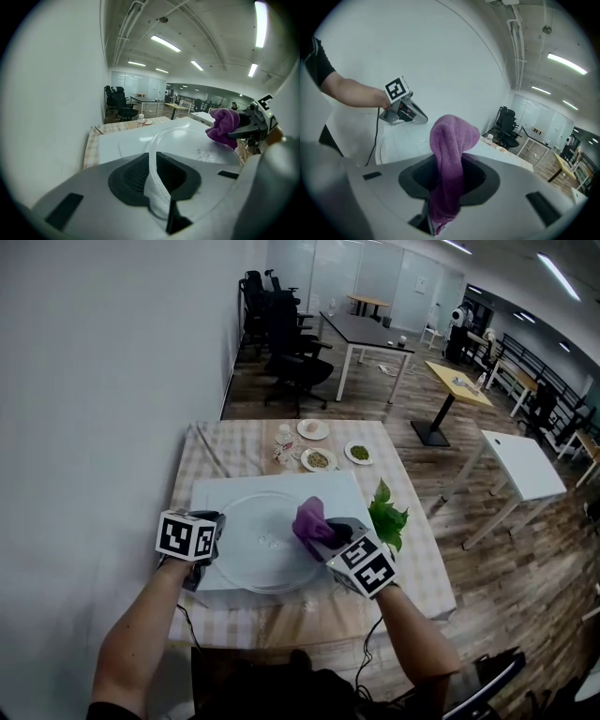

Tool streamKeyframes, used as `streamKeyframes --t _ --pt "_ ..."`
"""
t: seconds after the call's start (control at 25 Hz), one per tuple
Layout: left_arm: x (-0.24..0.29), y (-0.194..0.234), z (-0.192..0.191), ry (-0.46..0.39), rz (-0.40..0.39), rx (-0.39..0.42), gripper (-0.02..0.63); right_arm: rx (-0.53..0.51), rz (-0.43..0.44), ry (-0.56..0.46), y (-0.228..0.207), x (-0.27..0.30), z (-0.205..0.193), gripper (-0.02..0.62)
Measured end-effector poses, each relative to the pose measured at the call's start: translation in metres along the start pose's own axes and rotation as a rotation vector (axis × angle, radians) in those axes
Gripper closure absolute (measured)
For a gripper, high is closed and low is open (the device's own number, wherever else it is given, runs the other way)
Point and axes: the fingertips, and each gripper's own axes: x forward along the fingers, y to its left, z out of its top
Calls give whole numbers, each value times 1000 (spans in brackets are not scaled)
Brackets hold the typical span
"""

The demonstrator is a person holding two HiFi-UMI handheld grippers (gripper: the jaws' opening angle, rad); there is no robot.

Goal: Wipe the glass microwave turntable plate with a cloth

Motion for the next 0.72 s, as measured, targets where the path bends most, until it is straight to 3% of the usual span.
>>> streamKeyframes --t 0.36,0.56,0.72 --pt "-20 -4 11 -107 -34 -18 551 80 -39 -176 2 -22 37 474" --pt "-62 -14 39 -331 -41 -3 552 149 -61 -258 7 -33 47 474" --pt "-93 -22 47 -442 -38 -11 577 208 -86 -320 8 -43 54 474"
